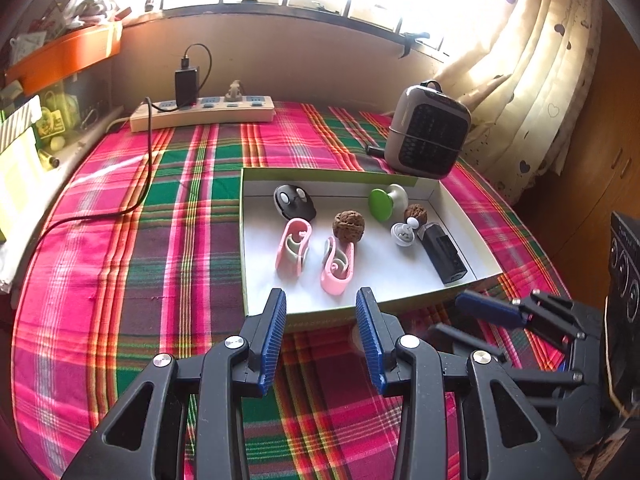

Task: Organize objects
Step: 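Withdraw both grippers from the box toward the white cable and white jar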

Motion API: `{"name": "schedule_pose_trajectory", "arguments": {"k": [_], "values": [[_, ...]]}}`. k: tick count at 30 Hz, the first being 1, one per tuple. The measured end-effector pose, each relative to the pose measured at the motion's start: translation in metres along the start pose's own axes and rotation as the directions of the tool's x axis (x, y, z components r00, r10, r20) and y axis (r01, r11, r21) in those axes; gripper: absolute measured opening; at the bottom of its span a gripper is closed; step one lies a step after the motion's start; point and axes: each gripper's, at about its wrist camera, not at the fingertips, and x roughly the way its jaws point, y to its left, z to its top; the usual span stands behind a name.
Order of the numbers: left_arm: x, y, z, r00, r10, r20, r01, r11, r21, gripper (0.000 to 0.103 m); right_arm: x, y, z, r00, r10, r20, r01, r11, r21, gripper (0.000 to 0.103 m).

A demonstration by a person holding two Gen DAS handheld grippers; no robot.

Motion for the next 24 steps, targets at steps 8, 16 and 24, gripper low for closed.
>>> {"name": "schedule_pose_trajectory", "arguments": {"k": [8,16,24], "values": [[-0.004,0.003,-0.008,1.0,-0.003,-0.003,0.003,1.0,-0.019,0.035,0.007,0.016,-0.01,0.999,0.043,-0.034,-0.043,0.999,-0.011,0.04],[-0.003,0.005,-0.013,1.0,-0.01,-0.017,0.01,1.0,-0.026,0.035,0.017,0.026,-0.015,0.997,0.025,-0.07,-0.027,0.999,-0.037,0.04],[0.0,0.005,-0.015,0.999,-0.023,-0.025,0.022,0.999,-0.025,0.035,0.014,0.018,-0.02,0.997,-0.018,-0.078,0.014,0.999,-0.051,0.04]]}}
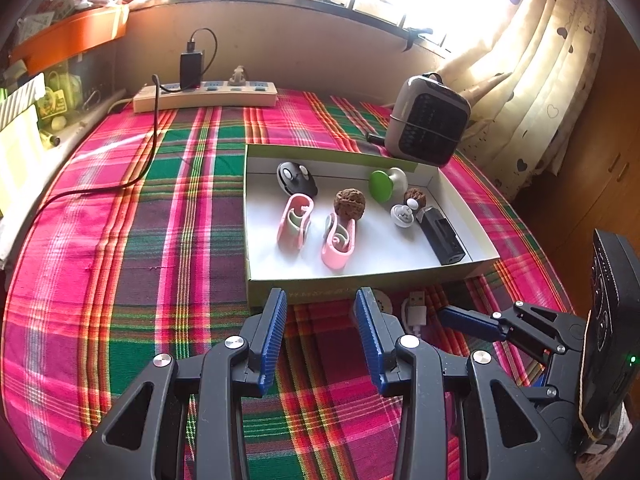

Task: Organize objects
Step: 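Withdraw both grippers from the box toward the white cable and white jar, then close the right gripper on the white USB cable while the left approaches the jar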

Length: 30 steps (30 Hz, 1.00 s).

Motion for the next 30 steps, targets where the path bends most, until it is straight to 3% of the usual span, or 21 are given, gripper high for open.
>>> {"name": "schedule_pose_trajectory", "arguments": {"k": [24,30], "values": [[0.01,-0.006,-0.001,0.999,-0.035,-0.031,0.036,0.999,0.017,0.035,0.011,-0.008,0.007,1.0,-0.028,-0.006,0.028,0.998,0.062,0.04],[0.012,-0.01,-0.001,0.998,-0.05,-0.04,0.051,0.998,0.026,0.035,0.01,-0.012,0.005,0.999,-0.039,-0.003,0.039,0.997,0.064,0.029]]}}
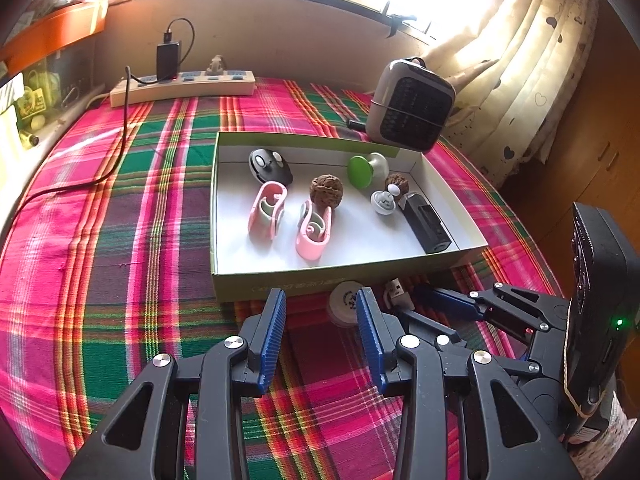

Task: Organize objects
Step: 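Close the right gripper on the white USB cable while the left approaches the jar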

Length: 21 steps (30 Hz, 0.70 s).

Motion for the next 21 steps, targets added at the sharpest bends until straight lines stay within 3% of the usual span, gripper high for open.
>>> {"name": "schedule_pose_trajectory", "arguments": {"k": [8,21], "values": [[0.004,-0.006,0.0,1.0,-0.009,-0.011,0.009,1.0,0.012,0.037,-0.001,-0.002,-0.002,1.0,-0.002,0.003,0.002,1.0,-0.005,0.016],[0.015,-0.017,0.0,0.999,-0.008,-0.04,0.01,0.999,0.045,0.039,-0.005,-0.009,-0.006,1.0,0.007,0.004,-0.006,1.0,-0.002,0.015]]}}
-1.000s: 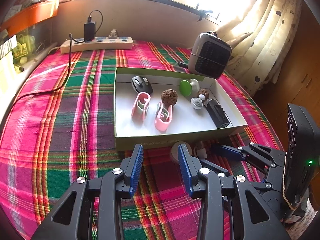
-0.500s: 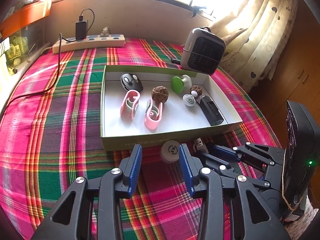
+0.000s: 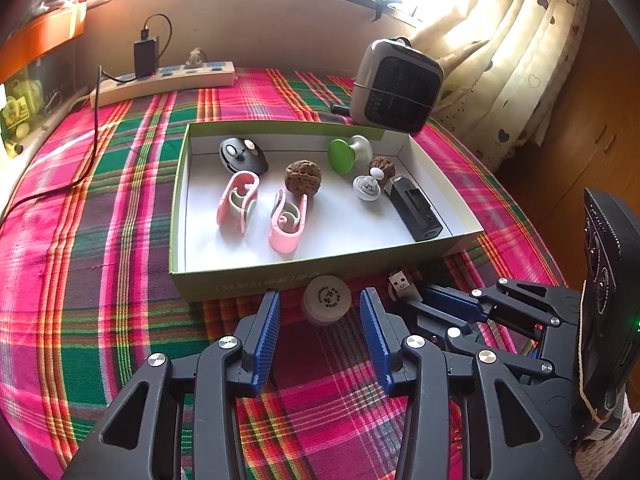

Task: Organize objects
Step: 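Close the right gripper on the white USB cable while the left approaches the jar, then close the left gripper on the small white round jar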

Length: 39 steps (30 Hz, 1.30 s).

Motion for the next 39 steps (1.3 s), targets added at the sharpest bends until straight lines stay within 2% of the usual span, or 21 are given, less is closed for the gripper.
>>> {"name": "schedule_pose_trajectory", "arguments": {"k": [11,25,27,32,39], "values": [[0.014,-0.008,0.001,1.0,0.016,-0.022,-0.016,1.0,0.02,0.039,-0.005,-0.007,-0.006,1.0,-0.028,0.001,0.028,1.0,0.0,0.015],[0.022,-0.01,0.0,0.998,0.057,-0.032,-0.056,0.998,0.032,0.039,-0.005,-0.011,-0.007,1.0,-0.013,0.001,0.013,1.0,0.009,0.015],[0.022,-0.01,0.0,0.998,0.061,-0.031,-0.06,0.998,0.031,0.038,-0.005,-0.011,-0.007,1.0,-0.012,0.0,0.012,1.0,0.01,0.015],[0.022,-0.01,0.0,0.997,0.075,-0.03,-0.074,0.997,0.035,0.027,-0.005,-0.011,-0.007,1.0,-0.012,0.001,0.012,1.0,0.01,0.015],[0.022,-0.01,0.0,0.997,0.079,-0.028,-0.077,0.996,0.04,0.027,-0.005,-0.011,-0.007,1.0,-0.012,0.001,0.012,1.0,0.01,0.015]]}}
